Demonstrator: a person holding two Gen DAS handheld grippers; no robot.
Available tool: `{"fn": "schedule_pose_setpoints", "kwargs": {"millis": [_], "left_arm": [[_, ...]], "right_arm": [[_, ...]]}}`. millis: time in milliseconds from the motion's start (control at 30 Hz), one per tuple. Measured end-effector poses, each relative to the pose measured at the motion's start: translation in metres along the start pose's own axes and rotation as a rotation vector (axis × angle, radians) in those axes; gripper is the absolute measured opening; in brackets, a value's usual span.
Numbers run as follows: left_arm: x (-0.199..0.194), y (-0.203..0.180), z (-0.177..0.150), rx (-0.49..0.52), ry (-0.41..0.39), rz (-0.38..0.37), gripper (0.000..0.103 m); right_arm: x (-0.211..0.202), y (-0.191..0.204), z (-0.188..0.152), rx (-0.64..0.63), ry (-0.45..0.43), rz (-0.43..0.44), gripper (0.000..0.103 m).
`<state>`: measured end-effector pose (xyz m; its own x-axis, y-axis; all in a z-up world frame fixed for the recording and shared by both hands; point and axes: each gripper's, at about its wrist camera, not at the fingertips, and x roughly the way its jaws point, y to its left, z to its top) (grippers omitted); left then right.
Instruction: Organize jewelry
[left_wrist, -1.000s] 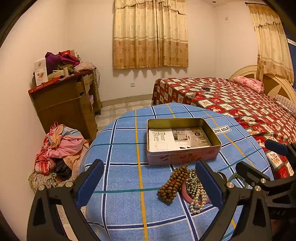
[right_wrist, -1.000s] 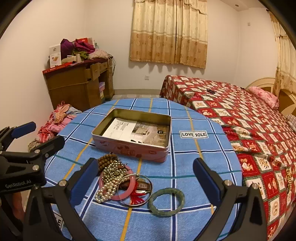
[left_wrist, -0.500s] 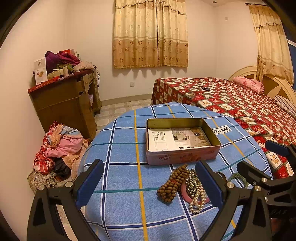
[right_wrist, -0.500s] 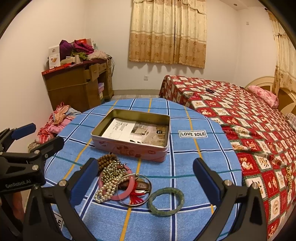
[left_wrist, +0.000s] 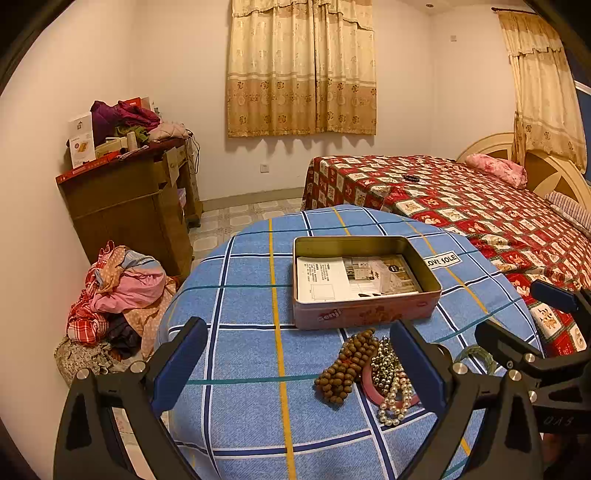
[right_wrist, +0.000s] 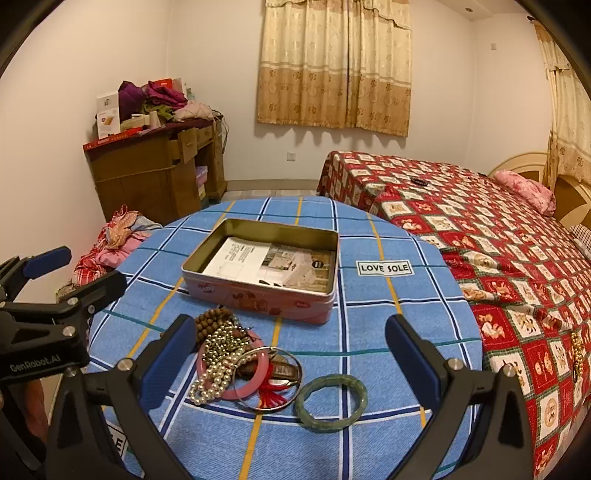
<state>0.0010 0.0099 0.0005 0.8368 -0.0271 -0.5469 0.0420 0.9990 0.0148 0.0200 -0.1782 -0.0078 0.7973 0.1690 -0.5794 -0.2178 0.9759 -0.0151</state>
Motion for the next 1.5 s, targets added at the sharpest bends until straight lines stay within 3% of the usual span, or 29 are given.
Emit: {"fn": "schedule_pose_setpoints", "kwargs": {"millis": [1033,1500], "left_arm": [[0.001,0.007,0.001,-0.017,0.001,0.004,0.099],[0.026,0.01,-0.015,-0.009,0.054,0.001,0.099]], "right_arm": [[-0.001,0.001,0.006,-0.003,-0.002,0.002,0.103],[0.016,-0.005,-0.007,0.013,0.038,0.005,0.103]]}}
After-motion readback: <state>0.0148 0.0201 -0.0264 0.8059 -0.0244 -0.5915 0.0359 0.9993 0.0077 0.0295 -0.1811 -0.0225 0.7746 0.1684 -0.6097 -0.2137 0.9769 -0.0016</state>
